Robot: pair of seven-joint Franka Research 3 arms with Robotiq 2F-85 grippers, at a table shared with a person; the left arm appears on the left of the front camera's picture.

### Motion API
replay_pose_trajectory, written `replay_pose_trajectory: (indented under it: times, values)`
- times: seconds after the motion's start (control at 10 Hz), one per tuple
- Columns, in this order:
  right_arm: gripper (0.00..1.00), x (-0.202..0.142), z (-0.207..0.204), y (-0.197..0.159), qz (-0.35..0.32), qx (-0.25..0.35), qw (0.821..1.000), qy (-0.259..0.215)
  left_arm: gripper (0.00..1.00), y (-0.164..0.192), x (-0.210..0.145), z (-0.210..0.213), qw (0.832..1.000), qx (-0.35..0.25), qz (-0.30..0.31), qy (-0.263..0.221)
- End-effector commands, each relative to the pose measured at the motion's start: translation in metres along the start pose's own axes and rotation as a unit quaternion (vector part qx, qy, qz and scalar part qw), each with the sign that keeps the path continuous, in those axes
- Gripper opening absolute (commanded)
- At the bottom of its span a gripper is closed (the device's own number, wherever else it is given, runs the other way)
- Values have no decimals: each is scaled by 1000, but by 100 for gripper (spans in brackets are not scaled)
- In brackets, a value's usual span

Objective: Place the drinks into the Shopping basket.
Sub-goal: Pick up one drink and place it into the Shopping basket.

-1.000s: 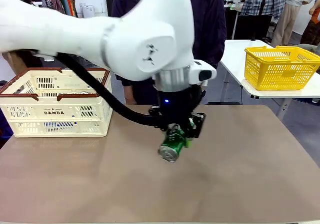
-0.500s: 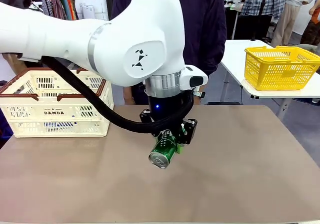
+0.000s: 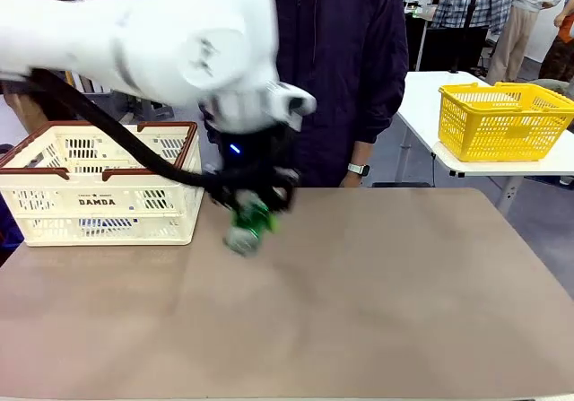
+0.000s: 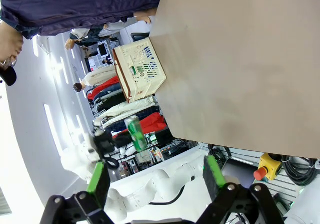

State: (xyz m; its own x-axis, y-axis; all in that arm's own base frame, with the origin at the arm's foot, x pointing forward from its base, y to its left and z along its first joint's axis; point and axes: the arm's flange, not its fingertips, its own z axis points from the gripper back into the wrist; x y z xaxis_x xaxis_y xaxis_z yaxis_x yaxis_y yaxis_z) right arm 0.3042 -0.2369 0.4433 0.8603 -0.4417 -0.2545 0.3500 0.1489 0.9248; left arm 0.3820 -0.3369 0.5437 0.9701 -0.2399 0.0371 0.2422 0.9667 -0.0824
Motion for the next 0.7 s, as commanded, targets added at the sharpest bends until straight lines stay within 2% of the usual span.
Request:
replay_pose_trajectory:
  times: [0.0,0.1,0.2,0.4,0.5,0.6]
  values:
    - [100,0,1,5,-4,8,1000,1,0,86,8,48,994,-9,87,-58]
    - [100,0,1,5,-4,8,1000,1,0,130,6,74,992,10,88,-85]
    - [100,0,1,5,-4,8,1000,1,0,177,8,89,989,74,105,-79]
    - [100,0,1,5,-4,8,1000,1,0,245,9,93,985,59,131,-92]
    - [100,0,1,5,-4,8,1000,1,0,266,1,92,982,52,158,-88]
    - [100,0,1,5,-4,8,1000,1,0,273,-6,92,972,9,199,-123]
